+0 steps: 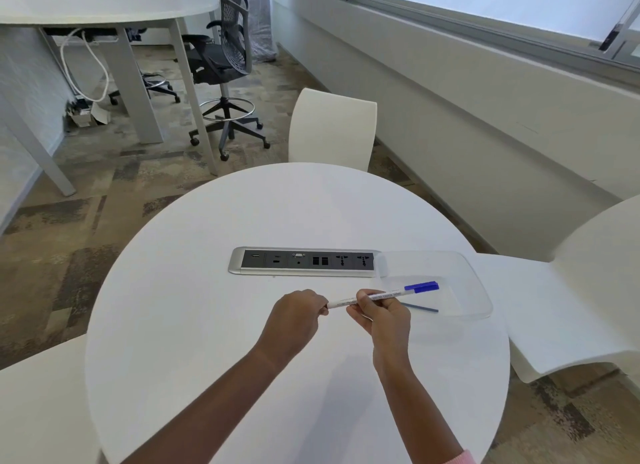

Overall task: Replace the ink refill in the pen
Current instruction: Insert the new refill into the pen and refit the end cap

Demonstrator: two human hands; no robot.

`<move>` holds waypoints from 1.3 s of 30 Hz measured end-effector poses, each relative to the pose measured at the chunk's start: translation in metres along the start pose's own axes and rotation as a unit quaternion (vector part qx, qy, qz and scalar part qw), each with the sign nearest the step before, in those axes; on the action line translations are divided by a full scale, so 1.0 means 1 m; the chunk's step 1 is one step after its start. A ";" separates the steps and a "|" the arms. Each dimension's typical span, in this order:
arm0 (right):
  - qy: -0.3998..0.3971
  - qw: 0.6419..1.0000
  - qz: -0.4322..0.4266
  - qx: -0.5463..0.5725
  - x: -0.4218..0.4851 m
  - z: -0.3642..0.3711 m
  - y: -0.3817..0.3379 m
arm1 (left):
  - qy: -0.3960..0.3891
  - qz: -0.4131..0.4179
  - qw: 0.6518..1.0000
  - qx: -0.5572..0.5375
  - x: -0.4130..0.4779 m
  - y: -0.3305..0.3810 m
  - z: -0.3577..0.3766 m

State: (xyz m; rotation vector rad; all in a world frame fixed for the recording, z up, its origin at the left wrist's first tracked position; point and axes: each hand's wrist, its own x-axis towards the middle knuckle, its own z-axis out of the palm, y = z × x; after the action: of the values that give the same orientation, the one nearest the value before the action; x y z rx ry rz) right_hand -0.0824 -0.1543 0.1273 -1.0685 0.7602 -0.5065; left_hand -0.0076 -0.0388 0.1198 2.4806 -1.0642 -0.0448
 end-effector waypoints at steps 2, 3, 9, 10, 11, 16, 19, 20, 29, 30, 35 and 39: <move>0.016 1.000 0.015 0.018 0.000 0.001 0.000 | 0.031 0.026 0.998 0.056 -0.004 0.005 -0.004; 0.023 0.999 0.023 0.029 -0.001 0.002 0.000 | 0.054 0.052 0.994 0.076 -0.005 0.005 -0.004; 0.024 0.992 0.079 0.099 -0.002 0.001 -0.002 | 0.088 -0.019 0.994 -0.056 -0.005 0.008 -0.001; 0.017 0.991 0.083 0.102 -0.001 0.000 -0.003 | 0.065 -0.067 0.986 -0.140 -0.003 0.006 -0.002; 0.008 0.991 0.085 0.100 0.000 -0.002 -0.004 | 0.036 -0.100 0.968 -0.228 -0.003 0.003 -0.003; -0.061 0.996 0.056 0.041 0.005 -0.008 -0.007 | -0.105 -0.097 0.943 -0.300 0.003 -0.008 -0.018; -0.089 0.995 0.039 0.000 0.005 -0.009 -0.007 | -0.176 -0.073 0.952 -0.239 0.009 -0.010 -0.023; -0.093 0.995 0.037 -0.009 0.005 -0.009 -0.007 | -0.197 -0.071 0.952 -0.225 0.011 -0.010 -0.024; -0.027 0.999 0.007 -0.015 0.001 -0.003 -0.002 | -0.065 -0.004 0.996 -0.064 0.004 -0.006 -0.005; -0.017 1.000 0.007 -0.010 0.001 -0.002 -0.001 | -0.058 0.007 0.998 -0.035 0.003 -0.006 -0.001; 0.015 0.998 0.043 0.036 0.000 0.000 0.003 | 0.051 0.080 0.988 0.121 -0.007 0.003 0.001; 0.014 0.992 0.080 0.093 0.001 -0.002 -0.002 | 0.091 -0.001 0.996 -0.026 -0.004 0.007 0.003</move>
State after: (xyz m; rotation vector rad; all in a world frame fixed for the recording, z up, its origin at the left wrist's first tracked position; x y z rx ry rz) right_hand -0.0837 -0.1572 0.1282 -0.8214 0.8003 -0.4465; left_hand -0.0160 -0.0416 0.1194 2.3863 -0.9720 0.1474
